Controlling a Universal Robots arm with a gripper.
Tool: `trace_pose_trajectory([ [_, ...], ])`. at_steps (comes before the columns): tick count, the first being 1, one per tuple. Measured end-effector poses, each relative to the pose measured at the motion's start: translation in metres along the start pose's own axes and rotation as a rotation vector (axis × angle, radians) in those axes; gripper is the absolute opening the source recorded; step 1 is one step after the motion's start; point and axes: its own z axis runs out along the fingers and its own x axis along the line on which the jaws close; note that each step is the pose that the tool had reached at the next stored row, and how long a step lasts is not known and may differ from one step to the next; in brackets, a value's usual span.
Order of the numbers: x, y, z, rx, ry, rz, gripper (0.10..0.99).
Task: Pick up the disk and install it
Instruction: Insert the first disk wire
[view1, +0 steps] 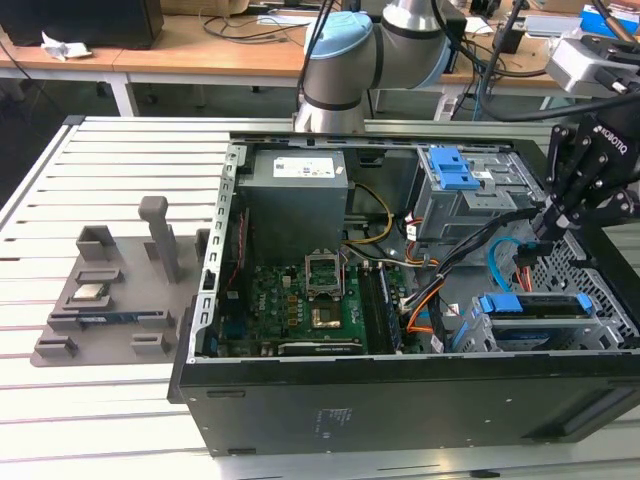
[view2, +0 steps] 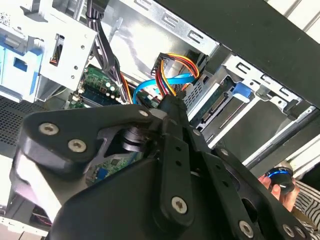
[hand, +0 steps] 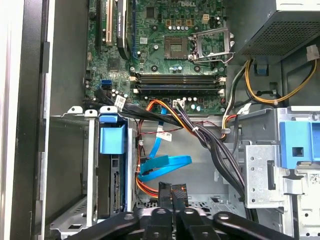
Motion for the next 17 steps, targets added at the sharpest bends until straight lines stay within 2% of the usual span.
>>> trace_pose_trajectory([
  [3, 0.0, 0.0, 0.0001, 0.0, 0.0, 0.0, 0.294],
  [4, 0.0, 0.0, 0.0001, 0.0, 0.0001, 0.0, 0.294],
  [5, 0.0, 0.0, 0.0002, 0.0, 0.0, 0.0, 0.361],
  [7, -0.0001, -0.0001, 0.0022, 0.0, 0.0, 0.0, 0.361],
  [12, 0.0, -0.0007, 0.0118, 0.0, 0.0074, 0.001, 0.361],
  [14, 0.0005, -0.0007, 0.0123, 0.0, 0.0152, 0.002, 0.361],
  [17, 0.0013, -0.0011, 0.0156, 0.001, 0.0212, 0.002, 0.361],
])
